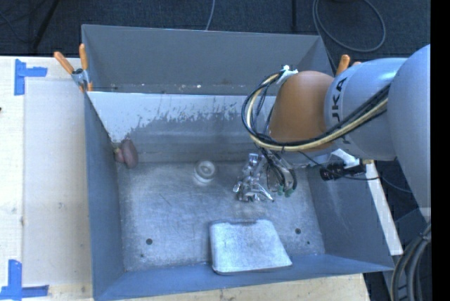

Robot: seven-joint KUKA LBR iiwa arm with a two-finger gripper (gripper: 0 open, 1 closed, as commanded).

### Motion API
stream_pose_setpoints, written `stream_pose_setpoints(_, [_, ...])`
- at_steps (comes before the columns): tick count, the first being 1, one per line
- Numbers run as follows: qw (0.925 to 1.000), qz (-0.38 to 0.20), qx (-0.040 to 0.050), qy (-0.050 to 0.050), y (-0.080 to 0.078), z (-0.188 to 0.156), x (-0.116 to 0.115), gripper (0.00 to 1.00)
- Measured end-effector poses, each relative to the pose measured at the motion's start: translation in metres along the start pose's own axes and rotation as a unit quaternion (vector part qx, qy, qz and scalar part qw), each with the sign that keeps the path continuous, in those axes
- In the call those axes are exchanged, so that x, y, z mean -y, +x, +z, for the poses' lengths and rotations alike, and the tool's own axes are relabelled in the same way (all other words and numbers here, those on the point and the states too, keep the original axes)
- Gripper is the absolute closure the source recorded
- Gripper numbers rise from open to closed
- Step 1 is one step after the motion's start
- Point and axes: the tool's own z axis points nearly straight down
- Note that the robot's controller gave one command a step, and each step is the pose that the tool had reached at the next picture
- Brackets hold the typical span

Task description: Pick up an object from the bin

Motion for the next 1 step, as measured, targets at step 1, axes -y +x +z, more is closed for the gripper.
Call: stream_pose_setpoints(1, [0.9872, -0.159, 0.0027, 0.0, -0.005, -0.1386, -0.01, 1.0])
